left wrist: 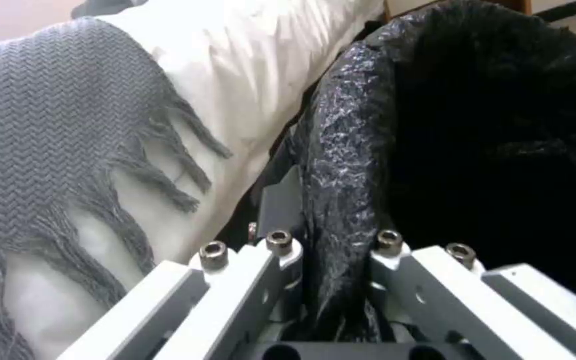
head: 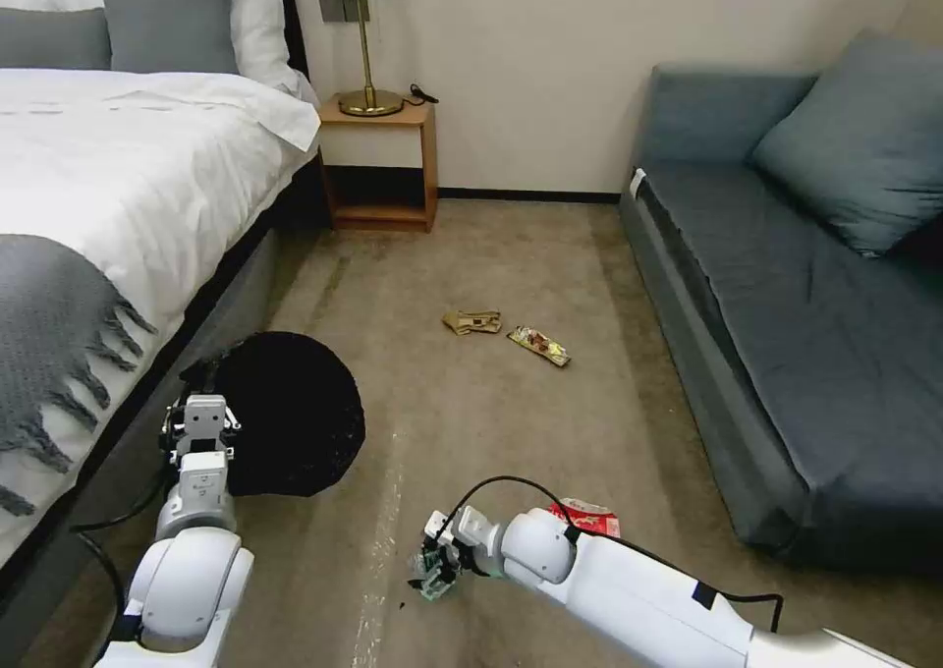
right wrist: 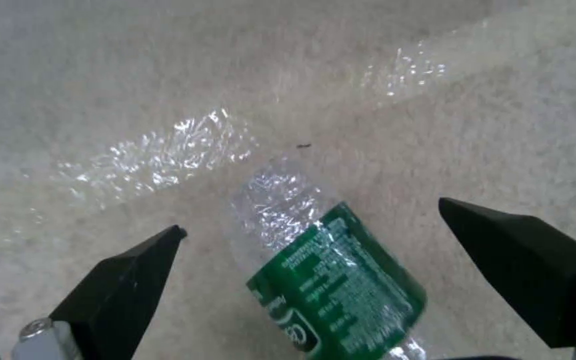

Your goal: Pick up the trash bin, then pick up the garbage on the floor and place it into the trash bin.

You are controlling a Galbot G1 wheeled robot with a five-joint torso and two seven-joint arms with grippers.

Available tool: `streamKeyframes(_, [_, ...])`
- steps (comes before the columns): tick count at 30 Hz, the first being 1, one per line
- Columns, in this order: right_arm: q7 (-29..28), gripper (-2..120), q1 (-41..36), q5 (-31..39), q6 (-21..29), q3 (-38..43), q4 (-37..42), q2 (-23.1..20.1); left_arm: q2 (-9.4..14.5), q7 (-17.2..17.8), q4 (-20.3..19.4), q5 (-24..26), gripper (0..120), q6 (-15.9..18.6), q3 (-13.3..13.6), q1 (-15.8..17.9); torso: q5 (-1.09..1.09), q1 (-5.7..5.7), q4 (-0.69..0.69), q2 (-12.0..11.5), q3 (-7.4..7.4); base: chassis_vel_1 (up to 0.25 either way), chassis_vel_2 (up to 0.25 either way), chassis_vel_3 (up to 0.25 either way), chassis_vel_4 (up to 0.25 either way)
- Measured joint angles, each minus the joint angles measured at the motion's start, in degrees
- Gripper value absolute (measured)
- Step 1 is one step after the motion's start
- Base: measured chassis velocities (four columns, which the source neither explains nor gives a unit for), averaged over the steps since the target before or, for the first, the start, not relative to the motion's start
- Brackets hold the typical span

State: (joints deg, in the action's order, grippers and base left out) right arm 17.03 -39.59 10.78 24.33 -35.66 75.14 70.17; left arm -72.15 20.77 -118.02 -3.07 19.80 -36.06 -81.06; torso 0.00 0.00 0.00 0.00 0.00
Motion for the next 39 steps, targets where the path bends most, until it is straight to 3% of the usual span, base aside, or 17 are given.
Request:
streamKeyframes(4, [0.63,99,0.01,-2.13,-1.01,0.05,-3.26,1.37,-0.18,-0.06,0.44,-0.28,5,-0.03,0.15,0.02,-0.02,0.00,0.00,0.00,0.00,0.000,0.000,0.000,0.000])
streamKeyframes(8, [1.50,87,0.47,-3.55,-1.52,0.12,-5.80,2.20,-0.10,-0.13,0.89,-0.35,5,-0.03,0.34,0.50,-0.01,0.00,0.00,0.00,0.00,0.000,0.000,0.000,0.000])
streamKeyframes(16, [2.77,55,-0.64,-5.45,-2.79,1.44,-7.18,2.22,0.44,-0.24,1.37,-0.24,5,0.03,0.29,0.71,-0.01,0.00,0.00,0.00,0.00,0.000,0.000,0.000,0.000])
streamKeyframes(19, [2.93,50,-0.90,-5.64,-3.01,1.92,-7.17,2.18,0.54,-0.28,1.47,-0.19,5,0.04,0.20,0.74,0.00,0.00,0.00,0.00,0.00,0.000,0.000,0.000,0.000])
streamKeyframes(21, [3.08,35,-1.42,-5.90,-3.46,2.61,-7.08,2.13,0.50,-0.34,1.50,-0.15,5,0.05,0.19,0.57,0.00,0.00,-0.01,0.00,-0.01,0.000,0.000,0.000,0.000])
streamKeyframes(30, [3.14,31,-1.91,-5.36,-3.80,9.03,-5.03,2.20,1.14,-0.51,1.50,0.26,5,-0.15,-0.21,0.06,0.00,0.00,0.00,0.00,0.00,0.000,0.000,0.000,0.000])
streamKeyframes(39, [3.89,31,1.62,-3.39,-5.51,21.38,-0.07,2.78,3.92,-0.66,0.80,1.95,5,-2.93,-0.49,-0.75,-0.01,0.00,0.00,0.00,0.00,0.000,0.000,0.000,0.000])
